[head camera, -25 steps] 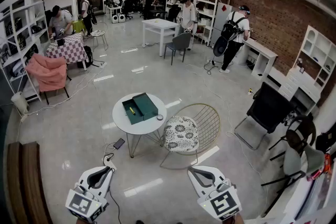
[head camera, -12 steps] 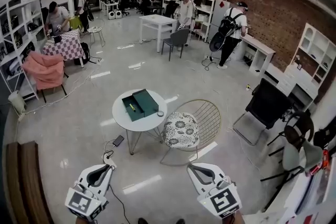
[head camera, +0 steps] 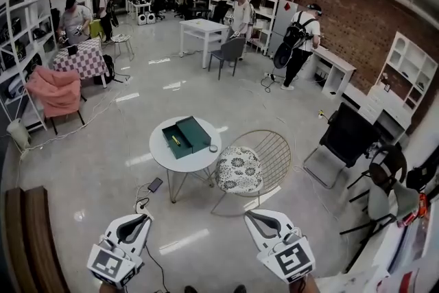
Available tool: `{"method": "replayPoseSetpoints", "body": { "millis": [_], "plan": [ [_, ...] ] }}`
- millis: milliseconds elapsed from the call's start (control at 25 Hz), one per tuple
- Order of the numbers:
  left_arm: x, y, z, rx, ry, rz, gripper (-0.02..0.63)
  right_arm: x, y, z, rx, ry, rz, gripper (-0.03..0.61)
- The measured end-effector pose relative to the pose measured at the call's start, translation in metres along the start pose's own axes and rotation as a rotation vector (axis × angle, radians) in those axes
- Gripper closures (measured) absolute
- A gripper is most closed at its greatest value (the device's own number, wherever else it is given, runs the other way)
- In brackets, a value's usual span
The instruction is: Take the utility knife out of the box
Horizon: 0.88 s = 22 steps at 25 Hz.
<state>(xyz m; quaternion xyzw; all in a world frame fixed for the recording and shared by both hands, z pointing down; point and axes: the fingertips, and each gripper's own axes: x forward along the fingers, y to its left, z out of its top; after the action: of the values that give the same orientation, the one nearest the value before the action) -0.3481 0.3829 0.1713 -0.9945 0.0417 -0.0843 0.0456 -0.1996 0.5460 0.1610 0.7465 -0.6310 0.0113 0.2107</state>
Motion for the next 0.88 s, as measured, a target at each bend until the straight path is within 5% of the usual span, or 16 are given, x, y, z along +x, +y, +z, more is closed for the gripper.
{"method": "replayPoseSetpoints", "body": {
  "millis": [320, 880],
  "plan": [
    [0.000, 0.036, -0.018, -0.011, 0.014, 0.025, 0.574, 0.046, 0.010, 0.001, -0.005, 0.000, 0.025, 0.541],
    [0.077, 0.061, -0.003, -0.021, 0.078, 0.214, 0.575, 0.132, -0.087, -0.010, -0.004, -0.078, 0.185, 0.541]
  ]
}}
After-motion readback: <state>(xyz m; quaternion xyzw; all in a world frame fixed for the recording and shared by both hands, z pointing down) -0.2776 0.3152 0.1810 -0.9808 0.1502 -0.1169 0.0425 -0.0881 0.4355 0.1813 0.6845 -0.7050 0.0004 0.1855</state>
